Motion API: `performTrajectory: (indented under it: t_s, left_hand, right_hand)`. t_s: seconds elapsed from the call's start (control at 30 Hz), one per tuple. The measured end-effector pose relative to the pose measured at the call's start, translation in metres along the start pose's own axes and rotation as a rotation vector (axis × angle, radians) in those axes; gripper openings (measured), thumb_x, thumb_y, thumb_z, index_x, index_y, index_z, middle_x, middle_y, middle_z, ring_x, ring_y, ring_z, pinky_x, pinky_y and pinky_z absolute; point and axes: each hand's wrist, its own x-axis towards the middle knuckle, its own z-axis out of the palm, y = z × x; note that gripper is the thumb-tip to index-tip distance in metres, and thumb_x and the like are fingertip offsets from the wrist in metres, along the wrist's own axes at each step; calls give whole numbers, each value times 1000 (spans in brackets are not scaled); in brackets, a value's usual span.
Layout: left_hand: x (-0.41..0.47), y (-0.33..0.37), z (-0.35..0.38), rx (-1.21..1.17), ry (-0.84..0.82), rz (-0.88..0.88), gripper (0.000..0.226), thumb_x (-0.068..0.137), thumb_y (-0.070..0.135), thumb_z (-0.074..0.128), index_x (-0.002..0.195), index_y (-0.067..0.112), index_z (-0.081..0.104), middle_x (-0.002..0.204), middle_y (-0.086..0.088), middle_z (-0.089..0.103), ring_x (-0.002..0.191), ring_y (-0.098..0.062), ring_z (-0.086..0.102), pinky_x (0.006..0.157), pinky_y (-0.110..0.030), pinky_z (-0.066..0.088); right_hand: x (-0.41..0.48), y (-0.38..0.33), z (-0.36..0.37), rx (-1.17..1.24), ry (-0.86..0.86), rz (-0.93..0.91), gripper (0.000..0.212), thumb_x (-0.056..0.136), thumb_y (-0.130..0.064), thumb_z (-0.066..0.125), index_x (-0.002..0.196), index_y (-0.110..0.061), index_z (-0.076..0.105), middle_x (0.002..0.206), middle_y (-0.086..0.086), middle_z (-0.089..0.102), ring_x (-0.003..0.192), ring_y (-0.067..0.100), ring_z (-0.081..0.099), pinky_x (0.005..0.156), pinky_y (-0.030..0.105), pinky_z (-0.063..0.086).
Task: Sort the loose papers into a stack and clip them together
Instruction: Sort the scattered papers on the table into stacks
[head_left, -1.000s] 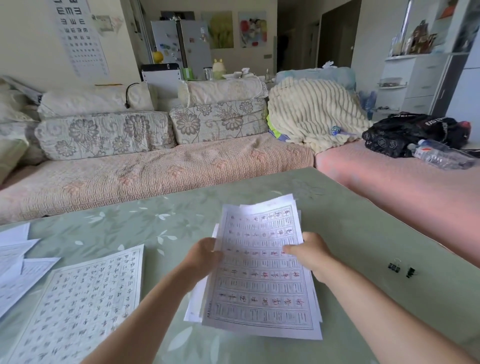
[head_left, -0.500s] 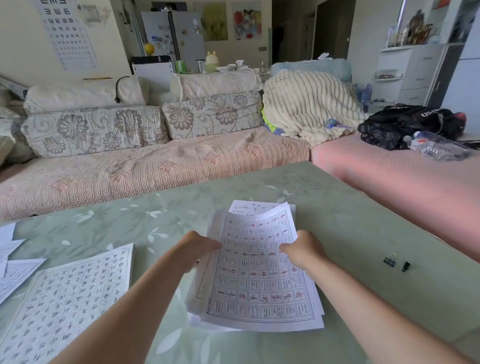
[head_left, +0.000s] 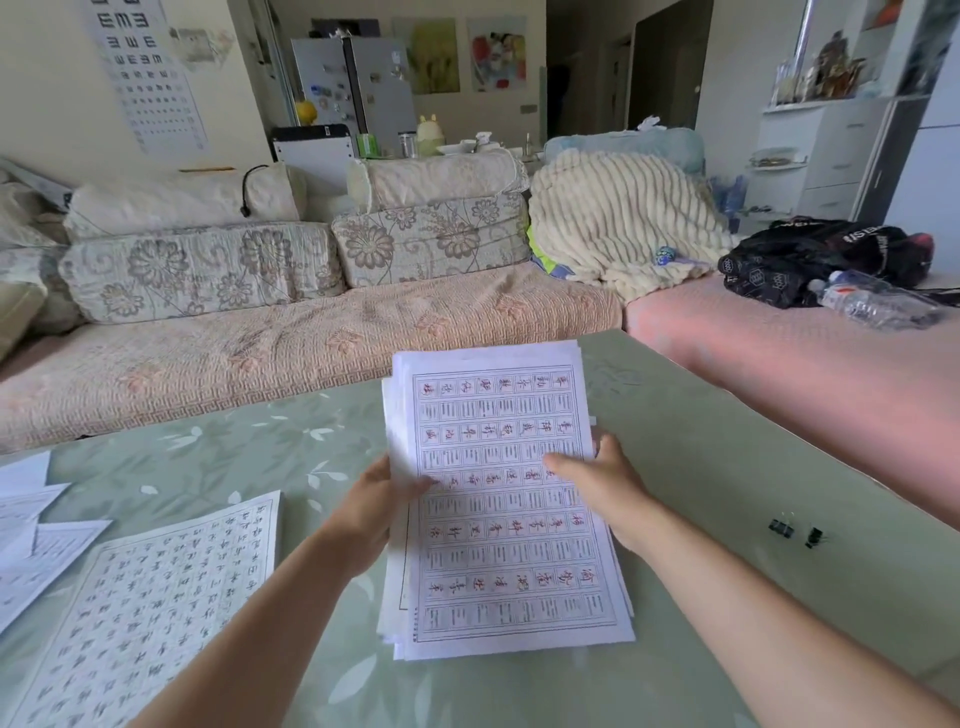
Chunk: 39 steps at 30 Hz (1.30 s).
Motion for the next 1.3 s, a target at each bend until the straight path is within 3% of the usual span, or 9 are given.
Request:
performTrajectory:
  t_s: [0.07, 0.13, 0.37, 0.53, 0.77, 0.9, 1.0, 1.13, 1.3]
  left_hand:
    - [-8, 9, -5, -61, 42, 16, 33, 86, -7, 58, 115, 7, 64, 111, -20, 70, 101, -41, 67, 91, -57, 51]
    - [-15, 20, -8, -105, 71, 58, 35, 81, -1, 66, 115, 9, 65, 108, -20, 71, 97, -41, 69, 86, -61, 53]
    - [-31, 63, -11, -120, 258, 331, 25, 87, 11, 69, 112, 10, 67, 99, -8, 75, 89, -25, 73, 70, -38, 59]
    - [-47, 52, -10, 54, 292, 372, 47, 77, 18, 80, 119, 17, 58, 105, 0, 73, 93, -16, 72, 79, -35, 58]
    - [-46, 44, -4, 185, 353, 429, 38, 83, 9, 72, 116, 21, 57, 104, 9, 70, 94, -3, 67, 84, -27, 53]
    - [-45, 33, -8, 317, 379, 371, 26, 82, 19, 63, 106, 26, 56, 101, 7, 68, 96, -10, 65, 89, -44, 53]
    - [-49, 40, -15, 324, 403, 347, 19, 87, 9, 58, 97, 25, 52, 95, 3, 65, 89, -16, 65, 78, -40, 55]
    - [-57, 59, -46, 397, 401, 364, 12, 88, 6, 55, 90, 16, 48, 82, -3, 56, 65, -15, 52, 56, -30, 46]
    - [-76, 70, -116, 501, 519, 193, 10, 89, 18, 55, 96, 17, 48, 89, -8, 60, 78, -27, 59, 70, -42, 53]
  right_hand:
    - [-4, -9, 4, 39, -103, -66, 46, 77, -26, 79, 119, -19, 60, 112, -6, 70, 107, 16, 66, 99, 39, 50]
    - [-13, -22, 10, 14, -117, -191, 31, 85, -10, 72, 113, -23, 67, 108, -9, 72, 101, 8, 67, 92, 28, 52]
    - [-35, -73, 25, 88, 58, -527, 31, 87, -13, 70, 115, -25, 64, 103, -15, 71, 91, -8, 66, 76, 9, 49]
    - [-38, -58, 27, -15, -33, -386, 44, 85, -29, 73, 123, -29, 51, 115, -14, 67, 107, 6, 63, 99, 36, 49]
    - [-44, -55, 31, -19, -36, -343, 38, 90, -13, 64, 124, -26, 54, 114, -13, 68, 106, 7, 62, 91, 29, 47]
    - [-48, -57, 37, -42, -44, -313, 37, 91, -5, 53, 120, -28, 53, 110, -11, 65, 96, 10, 61, 73, 21, 45]
    - [-49, -68, 43, -43, -45, -309, 33, 91, -3, 49, 113, -29, 52, 106, -2, 67, 82, 15, 58, 64, 25, 43]
    - [-54, -81, 70, -119, -100, -286, 31, 94, -8, 48, 120, -24, 46, 109, -5, 62, 87, 9, 59, 65, 26, 46]
    - [-67, -93, 133, -178, -186, -188, 33, 85, -11, 53, 116, -22, 49, 106, -1, 63, 95, 19, 62, 82, 39, 53]
